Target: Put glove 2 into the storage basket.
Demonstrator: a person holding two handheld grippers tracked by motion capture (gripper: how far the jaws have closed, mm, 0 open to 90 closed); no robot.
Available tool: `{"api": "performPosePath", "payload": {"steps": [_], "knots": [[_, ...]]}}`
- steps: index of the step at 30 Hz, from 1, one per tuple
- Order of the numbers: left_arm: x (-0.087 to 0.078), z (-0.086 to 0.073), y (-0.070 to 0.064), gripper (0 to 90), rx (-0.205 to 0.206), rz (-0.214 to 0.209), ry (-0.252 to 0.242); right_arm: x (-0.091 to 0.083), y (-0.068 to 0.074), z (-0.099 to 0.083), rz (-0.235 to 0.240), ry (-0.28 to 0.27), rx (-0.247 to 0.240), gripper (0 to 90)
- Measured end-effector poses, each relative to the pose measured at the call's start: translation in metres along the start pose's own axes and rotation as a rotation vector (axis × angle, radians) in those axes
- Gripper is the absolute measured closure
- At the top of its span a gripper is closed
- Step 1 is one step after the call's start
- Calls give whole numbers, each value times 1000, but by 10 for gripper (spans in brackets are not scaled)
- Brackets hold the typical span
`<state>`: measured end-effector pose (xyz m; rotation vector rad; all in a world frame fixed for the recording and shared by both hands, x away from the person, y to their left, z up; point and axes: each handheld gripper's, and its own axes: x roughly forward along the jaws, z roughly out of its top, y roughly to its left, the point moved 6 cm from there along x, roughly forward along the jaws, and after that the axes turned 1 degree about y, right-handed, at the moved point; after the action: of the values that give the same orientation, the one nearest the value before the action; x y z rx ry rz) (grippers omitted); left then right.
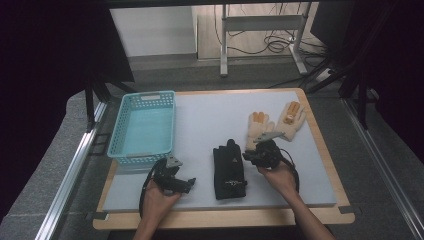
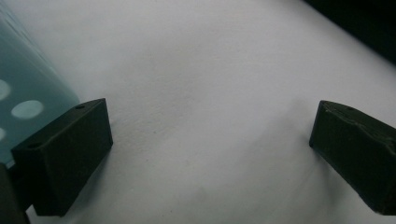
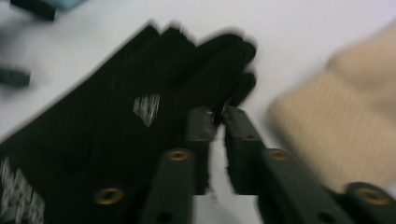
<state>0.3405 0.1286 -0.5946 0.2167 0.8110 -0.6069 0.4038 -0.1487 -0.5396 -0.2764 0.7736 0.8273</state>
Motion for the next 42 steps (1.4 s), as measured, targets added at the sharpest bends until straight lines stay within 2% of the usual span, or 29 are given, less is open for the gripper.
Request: {"api": "performPosePath", "payload": {"steps": [2,4,5,6,8,12,13,19,29,37,42], "knots": [[0,0,0,0,-1,-1,0,-2,3,-13,31,15,-4,870],[0,0,0,0,-4,0,0,-3,8,-26,52,26,-11,879],[0,0,0,0,-4,0,0,-3,8,-26,52,26,-11,879],[0,0,0,0,-3,-2,0,-5,14,-37,72,29,-17,879],[0,0,1,0,-5,-4,0,-5,16,-39,77,28,-16,879],[-2,0,2,14,-5,-10,-2,-1,32,-47,110,35,-46,877],[-4,-2,4,5,-13,14,11,1,36,-46,112,30,-50,878],[-14,-10,19,3,-35,65,18,11,52,-38,133,38,-89,869],[-18,-17,27,0,-27,70,-3,29,72,-24,160,40,-124,846],[-19,-21,33,0,-52,45,0,44,83,-11,147,40,-145,837],[-19,-21,33,0,-51,47,1,53,86,-3,141,31,-146,833]]}}
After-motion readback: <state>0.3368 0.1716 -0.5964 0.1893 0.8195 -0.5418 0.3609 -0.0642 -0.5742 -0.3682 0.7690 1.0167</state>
